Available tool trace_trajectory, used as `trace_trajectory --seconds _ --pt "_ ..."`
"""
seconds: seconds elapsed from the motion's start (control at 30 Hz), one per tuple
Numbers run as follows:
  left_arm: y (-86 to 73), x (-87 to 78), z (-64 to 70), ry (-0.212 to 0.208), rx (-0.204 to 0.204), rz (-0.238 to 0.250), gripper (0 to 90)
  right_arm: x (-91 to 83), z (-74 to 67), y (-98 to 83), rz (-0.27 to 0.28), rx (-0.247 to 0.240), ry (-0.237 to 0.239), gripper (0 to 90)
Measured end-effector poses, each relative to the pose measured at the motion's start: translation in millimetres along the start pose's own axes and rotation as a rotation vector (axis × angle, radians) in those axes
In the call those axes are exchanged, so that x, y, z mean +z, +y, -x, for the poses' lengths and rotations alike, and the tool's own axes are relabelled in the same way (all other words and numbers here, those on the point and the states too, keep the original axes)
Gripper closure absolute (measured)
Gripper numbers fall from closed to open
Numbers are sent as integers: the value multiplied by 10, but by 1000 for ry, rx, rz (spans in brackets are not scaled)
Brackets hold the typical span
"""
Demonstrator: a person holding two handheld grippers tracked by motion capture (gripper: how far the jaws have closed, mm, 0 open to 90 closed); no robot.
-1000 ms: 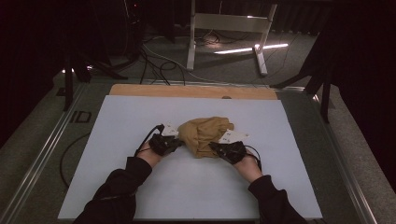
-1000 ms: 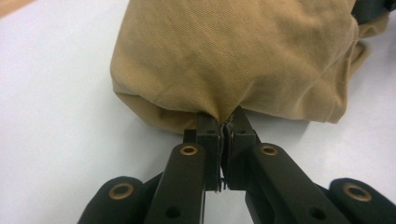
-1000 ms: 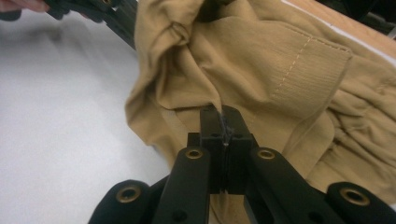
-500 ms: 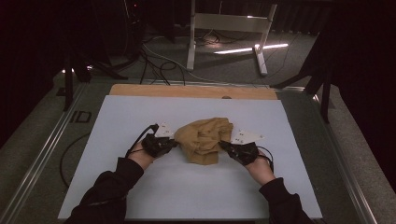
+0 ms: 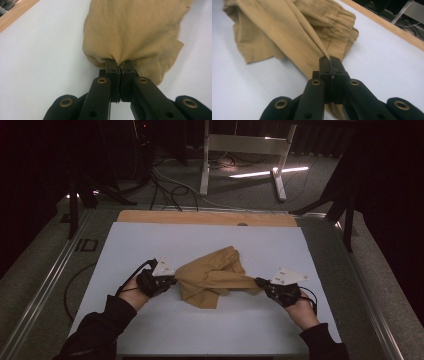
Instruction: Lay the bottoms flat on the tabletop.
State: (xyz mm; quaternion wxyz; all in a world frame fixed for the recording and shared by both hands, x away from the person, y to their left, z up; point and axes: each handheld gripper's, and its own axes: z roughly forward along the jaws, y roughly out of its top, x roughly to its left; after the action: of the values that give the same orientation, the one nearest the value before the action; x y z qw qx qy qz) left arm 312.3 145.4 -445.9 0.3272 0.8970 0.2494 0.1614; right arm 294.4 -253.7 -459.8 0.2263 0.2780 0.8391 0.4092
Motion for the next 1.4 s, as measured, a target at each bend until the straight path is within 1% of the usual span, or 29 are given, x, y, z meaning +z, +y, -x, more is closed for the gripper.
trace_trajectory --seconds 0.1,0.13,0.17,0.2,0.23,0.27,0.3,0.33,0.37,0.4,0.43,0.47,0.5,0.53,0.57,0.6,0.63,0.73,0.83,0.97,1.03,1.07,1.17,1.2,1.27,1.3,1.33,1.37,1.4 --pt "-37 -40 41 -2 12 -11 882 -84 -16 -45 -1 -7 7 900" --pt "-74 -79 101 -20 11 -15 882 -175 -75 -73 15 -10 16 900" --pt "-74 -79 101 -20 11 -15 881 -175 -75 -73 15 -10 16 900" --pt "-112 -123 180 -43 17 -23 881 -250 -150 -96 12 -28 32 900" --pt "-112 -123 180 -43 17 -23 880 -250 -150 -96 12 -28 32 900" --pt "-162 -145 256 -78 6 -33 880 -300 -214 -154 13 -35 54 900" --pt "-162 -145 256 -78 6 -33 879 -300 -214 -154 13 -35 54 900" --pt "-210 -159 361 -98 22 -40 879 -319 -270 -222 -20 -40 65 900" --pt "-210 -159 361 -98 22 -40 878 -319 -270 -222 -20 -40 65 900" --pt "-256 -164 454 -102 35 -47 879 -321 -336 -291 -48 -69 78 900" --pt "-256 -164 454 -102 35 -47 878 -321 -336 -291 -48 -69 78 900" --pt "-309 -164 507 -111 39 -57 878 -325 -381 -345 -64 -53 105 900" --pt "-309 -164 507 -111 39 -57 877 -325 -381 -345 -64 -53 105 900" --pt "-358 -166 547 -140 12 -49 876 -326 -422 -391 -78 -42 130 900" --pt "-358 -166 547 -140 12 -49 877 -326 -422 -391 -78 -42 130 900" --pt "-394 -163 592 -155 12 -59 877 -338 -469 -416 -92 -48 153 900" --pt "-394 -163 592 -155 12 -59 877 -348 -490 -425 -101 -34 176 900" --pt "-437 -168 690 -189 14 -69 874 -384 -519 -451 -106 -40 184 900" --pt "-458 -177 701 -186 12 -62 873 -404 -520 -476 -100 -34 180 899" --pt "-495 -170 680 -178 4 -53 875 -407 -530 -508 -95 -13 202 899" --pt "-512 -159 663 -165 -2 -53 875 -409 -544 -499 -92 -10 196 899" --pt "-535 -148 629 -136 -6 -52 876 -410 -549 -478 -85 -7 210 895" --pt "-565 -128 569 -117 -27 -58 875 -405 -563 -462 -65 -12 201 872" --pt "-589 -114 519 -89 -38 -70 875 -403 -560 -458 -66 -3 199 836" --pt "-620 -113 439 -81 -75 -67 867 -389 -528 -464 -62 4 192 685" --pt "-630 -119 407 -62 -90 -63 863 -390 -518 -466 -64 6 182 672" --pt "-639 -130 371 -35 -97 -64 847 -391 -511 -464 -63 14 171 621" --pt "-650 -143 329 -11 -115 -60 805 -392 -494 -459 -61 28 169 583" --pt "-661 -159 283 -5 -141 -49 792 -393 -481 -454 -57 38 162 581"
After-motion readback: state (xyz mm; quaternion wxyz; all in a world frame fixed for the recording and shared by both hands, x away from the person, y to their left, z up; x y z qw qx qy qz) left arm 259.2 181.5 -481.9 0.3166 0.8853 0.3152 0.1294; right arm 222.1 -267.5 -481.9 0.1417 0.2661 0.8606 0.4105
